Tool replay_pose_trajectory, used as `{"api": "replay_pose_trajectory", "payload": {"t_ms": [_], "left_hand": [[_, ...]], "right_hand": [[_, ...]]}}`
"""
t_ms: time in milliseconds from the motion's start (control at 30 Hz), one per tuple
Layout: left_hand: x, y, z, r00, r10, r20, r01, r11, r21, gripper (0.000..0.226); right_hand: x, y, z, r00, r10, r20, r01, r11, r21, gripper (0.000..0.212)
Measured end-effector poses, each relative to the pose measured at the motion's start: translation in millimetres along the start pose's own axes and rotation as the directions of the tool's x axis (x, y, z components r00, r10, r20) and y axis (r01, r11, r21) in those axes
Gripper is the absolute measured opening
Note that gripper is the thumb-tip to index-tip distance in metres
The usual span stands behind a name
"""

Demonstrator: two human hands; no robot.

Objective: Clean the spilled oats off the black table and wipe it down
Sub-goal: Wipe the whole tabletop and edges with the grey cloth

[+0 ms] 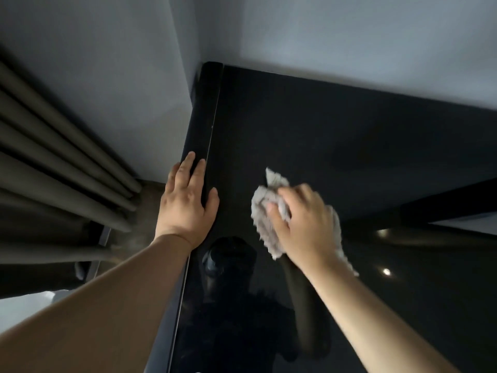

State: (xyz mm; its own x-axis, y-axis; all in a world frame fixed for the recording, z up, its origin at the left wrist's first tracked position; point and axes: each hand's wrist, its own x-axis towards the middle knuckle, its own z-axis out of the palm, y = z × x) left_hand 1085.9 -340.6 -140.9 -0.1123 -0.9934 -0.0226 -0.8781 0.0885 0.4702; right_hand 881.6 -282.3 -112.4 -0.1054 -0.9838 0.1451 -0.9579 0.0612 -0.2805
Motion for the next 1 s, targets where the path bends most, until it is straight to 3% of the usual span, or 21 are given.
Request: {"api": "replay_pose_trajectory", "payload": {"t_ms": [100,167,267,400,500,667,767,833,1000], "left_hand": [[0,1,1,1.000,0.019,0.001,-0.019,1.000,0.000,0.057],[0,1,1,1.000,0.020,0.000,-0.020,1.000,-0.002,0.058],[0,0,1,1.000,0.022,0.002,-0.022,1.000,0.004,0.058],[0,-2,1,0.999,0.035,-0.005,-0.035,0.999,-0.006,0.058],[0,-5,1,0.999,0.034,-0.016,-0.034,0.999,-0.015,0.058],[-14,-7,-6,0.999,0.052,0.010,-0.052,0.998,-0.027,0.056],[-51,-16,-14,1.000,-0.002,0.008,0.003,0.991,-0.137,0.055],[-88,-25,-17,0.999,-0.044,0.008,0.045,0.977,-0.209,0.056],[-153,-33,-16,0.988,-0.126,0.093,0.145,0.960,-0.240,0.062]], "right_hand": [[-44,-15,-23,0.988,0.039,0.149,-0.080,0.956,0.283,0.017],[-36,-12,-36,0.998,0.058,0.040,-0.069,0.930,0.362,0.015],[8,15,-36,0.972,0.151,-0.182,-0.110,0.971,0.214,0.018],[20,38,-1,0.911,0.361,-0.197,-0.356,0.932,0.062,0.033],[-16,10,17,0.907,0.286,-0.309,-0.318,0.946,-0.059,0.027],[-114,-36,0,0.968,0.193,-0.160,-0.200,0.979,-0.027,0.022],[-164,-51,-14,0.989,0.140,-0.050,-0.127,0.970,0.207,0.022],[-167,-48,-26,0.982,0.178,-0.063,-0.143,0.922,0.360,0.023],[-80,-23,-36,0.913,0.366,-0.183,-0.302,0.904,0.303,0.025]]}}
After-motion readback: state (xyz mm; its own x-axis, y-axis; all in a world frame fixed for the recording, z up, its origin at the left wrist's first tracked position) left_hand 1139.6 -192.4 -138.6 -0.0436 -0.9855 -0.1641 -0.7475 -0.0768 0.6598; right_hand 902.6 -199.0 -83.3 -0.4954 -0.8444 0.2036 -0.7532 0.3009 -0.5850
